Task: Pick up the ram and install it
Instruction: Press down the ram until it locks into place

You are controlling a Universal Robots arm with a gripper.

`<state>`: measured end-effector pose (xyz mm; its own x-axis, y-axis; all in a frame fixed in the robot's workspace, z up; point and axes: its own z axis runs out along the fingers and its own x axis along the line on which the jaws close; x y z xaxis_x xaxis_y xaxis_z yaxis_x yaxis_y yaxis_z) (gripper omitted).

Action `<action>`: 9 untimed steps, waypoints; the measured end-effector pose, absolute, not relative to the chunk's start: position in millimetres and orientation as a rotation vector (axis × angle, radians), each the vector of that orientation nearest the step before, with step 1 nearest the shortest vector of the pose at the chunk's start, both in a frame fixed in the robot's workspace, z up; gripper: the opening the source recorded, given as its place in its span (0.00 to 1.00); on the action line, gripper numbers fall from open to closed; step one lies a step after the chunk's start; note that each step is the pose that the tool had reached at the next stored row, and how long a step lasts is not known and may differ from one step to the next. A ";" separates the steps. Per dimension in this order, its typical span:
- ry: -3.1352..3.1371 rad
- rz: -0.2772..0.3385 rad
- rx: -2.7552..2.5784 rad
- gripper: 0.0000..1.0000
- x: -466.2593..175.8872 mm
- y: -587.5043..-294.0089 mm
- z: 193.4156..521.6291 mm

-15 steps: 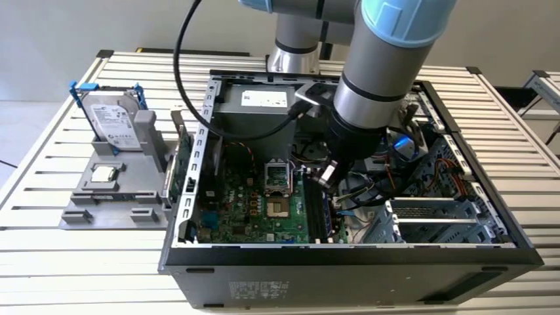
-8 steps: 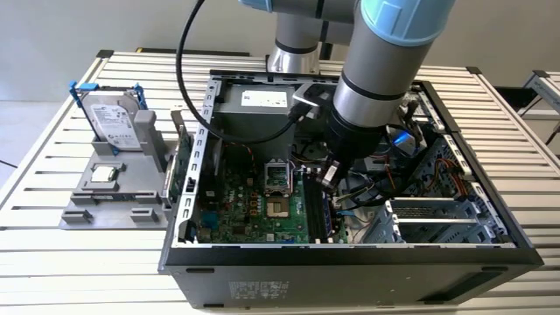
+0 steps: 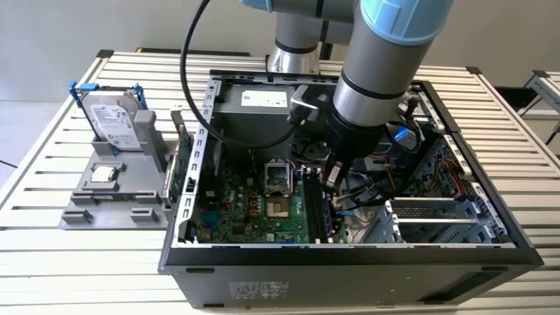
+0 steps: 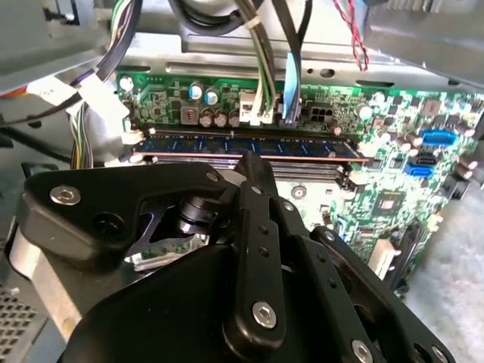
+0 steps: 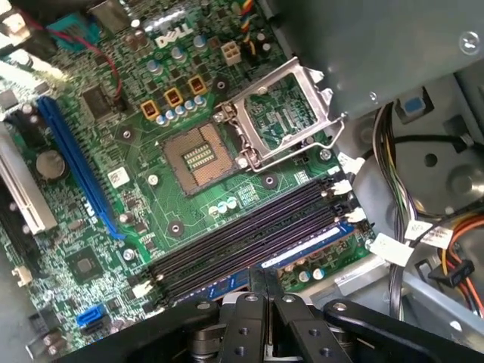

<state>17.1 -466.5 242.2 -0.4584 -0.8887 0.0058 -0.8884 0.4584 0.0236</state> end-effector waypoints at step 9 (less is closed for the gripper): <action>-2.547 -0.025 1.808 0.00 17.1 -465.3 242.0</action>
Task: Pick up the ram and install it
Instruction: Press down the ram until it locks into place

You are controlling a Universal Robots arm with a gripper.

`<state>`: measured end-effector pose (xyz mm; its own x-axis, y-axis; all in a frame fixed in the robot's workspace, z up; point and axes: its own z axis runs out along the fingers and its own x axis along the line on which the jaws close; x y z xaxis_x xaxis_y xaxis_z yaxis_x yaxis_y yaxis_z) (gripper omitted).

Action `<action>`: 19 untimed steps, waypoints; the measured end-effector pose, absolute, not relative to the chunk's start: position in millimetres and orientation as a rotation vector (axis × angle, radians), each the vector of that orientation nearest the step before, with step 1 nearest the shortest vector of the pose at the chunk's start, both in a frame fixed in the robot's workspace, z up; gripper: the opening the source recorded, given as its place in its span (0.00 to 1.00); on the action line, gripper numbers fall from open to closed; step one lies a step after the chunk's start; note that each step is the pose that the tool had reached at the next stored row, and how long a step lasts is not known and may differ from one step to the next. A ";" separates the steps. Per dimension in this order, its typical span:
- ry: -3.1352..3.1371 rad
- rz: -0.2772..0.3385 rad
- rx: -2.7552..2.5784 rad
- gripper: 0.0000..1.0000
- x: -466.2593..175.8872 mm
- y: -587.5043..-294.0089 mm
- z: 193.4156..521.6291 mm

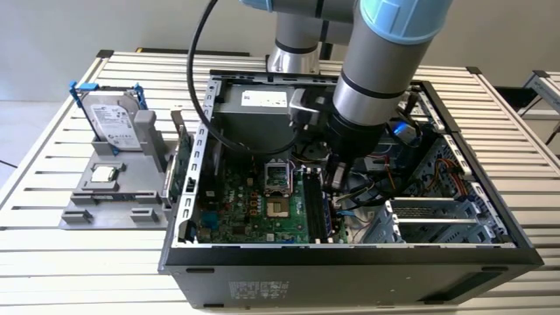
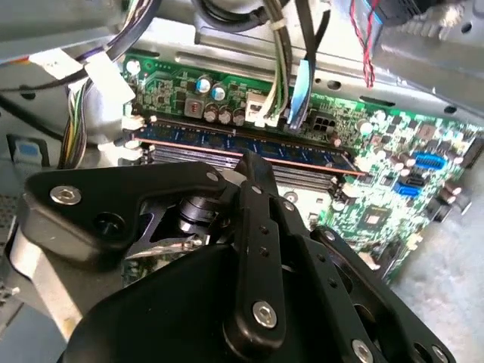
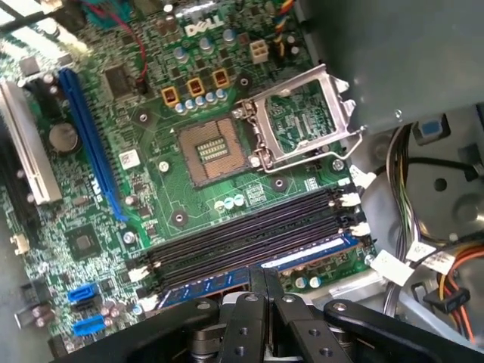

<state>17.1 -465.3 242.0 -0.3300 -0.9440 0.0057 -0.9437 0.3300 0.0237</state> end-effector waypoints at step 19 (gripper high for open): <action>-2.276 -0.021 2.136 0.00 16.9 -462.2 240.3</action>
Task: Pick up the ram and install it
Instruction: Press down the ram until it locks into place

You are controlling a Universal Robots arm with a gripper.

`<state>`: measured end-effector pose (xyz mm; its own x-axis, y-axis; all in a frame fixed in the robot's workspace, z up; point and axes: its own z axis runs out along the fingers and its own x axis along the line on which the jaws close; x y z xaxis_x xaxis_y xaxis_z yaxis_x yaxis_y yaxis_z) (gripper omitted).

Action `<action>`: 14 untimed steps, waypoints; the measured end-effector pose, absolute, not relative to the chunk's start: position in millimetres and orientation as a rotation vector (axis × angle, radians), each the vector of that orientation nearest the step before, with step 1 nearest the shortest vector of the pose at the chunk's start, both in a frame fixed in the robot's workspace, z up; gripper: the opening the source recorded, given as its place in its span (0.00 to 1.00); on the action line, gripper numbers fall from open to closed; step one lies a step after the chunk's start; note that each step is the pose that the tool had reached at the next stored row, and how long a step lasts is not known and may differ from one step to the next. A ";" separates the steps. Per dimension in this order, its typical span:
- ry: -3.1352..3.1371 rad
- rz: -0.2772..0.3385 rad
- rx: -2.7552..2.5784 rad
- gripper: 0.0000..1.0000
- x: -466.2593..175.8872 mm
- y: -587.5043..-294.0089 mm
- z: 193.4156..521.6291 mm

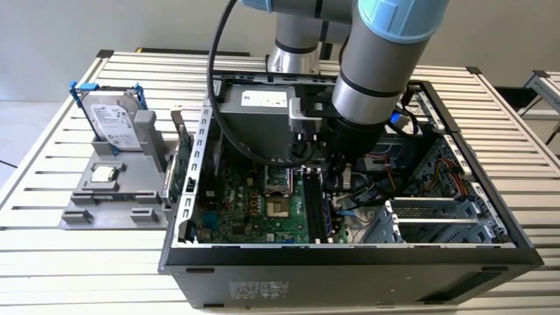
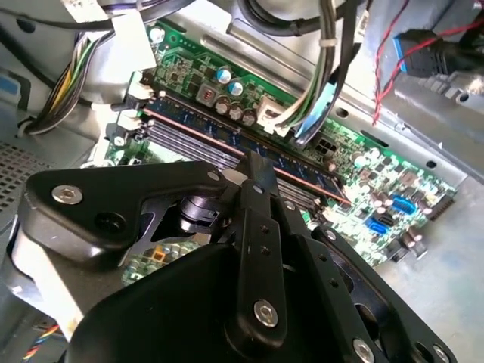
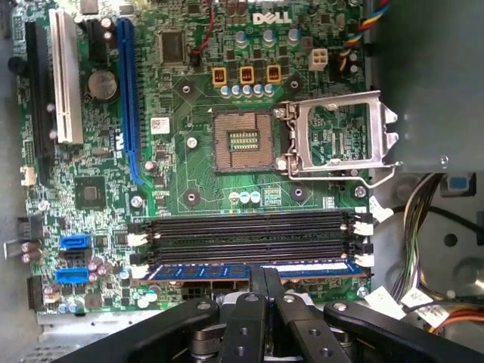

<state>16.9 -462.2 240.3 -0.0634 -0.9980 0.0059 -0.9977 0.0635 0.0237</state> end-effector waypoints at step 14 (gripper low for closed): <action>-2.255 -0.019 2.156 0.00 16.4 -459.9 222.6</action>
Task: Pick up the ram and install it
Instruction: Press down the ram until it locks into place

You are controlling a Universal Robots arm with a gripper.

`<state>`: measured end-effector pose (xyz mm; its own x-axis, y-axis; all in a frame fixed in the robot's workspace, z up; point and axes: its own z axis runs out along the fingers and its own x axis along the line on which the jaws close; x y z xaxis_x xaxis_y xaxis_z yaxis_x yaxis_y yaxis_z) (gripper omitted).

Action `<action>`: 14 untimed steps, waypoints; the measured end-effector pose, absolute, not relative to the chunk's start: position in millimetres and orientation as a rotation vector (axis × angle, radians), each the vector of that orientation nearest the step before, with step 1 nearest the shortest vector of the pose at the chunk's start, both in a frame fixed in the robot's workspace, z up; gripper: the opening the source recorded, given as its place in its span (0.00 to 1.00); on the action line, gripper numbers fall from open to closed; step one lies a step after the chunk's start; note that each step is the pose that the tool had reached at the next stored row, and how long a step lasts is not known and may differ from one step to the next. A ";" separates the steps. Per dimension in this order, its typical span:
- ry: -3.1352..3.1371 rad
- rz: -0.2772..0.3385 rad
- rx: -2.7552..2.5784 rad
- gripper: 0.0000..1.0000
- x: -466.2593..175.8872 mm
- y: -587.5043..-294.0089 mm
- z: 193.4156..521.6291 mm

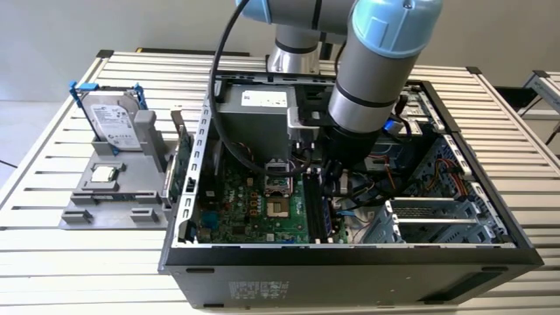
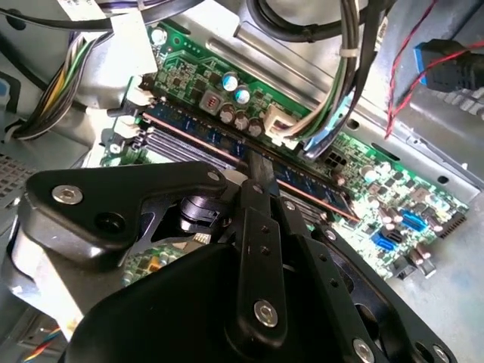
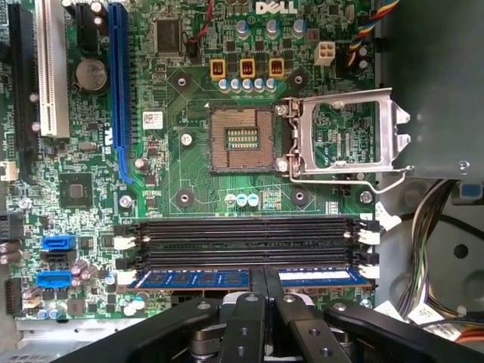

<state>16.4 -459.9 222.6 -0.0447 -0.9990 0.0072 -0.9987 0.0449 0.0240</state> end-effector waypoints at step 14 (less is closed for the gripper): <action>-2.249 -0.017 2.159 0.00 16.4 -459.3 216.5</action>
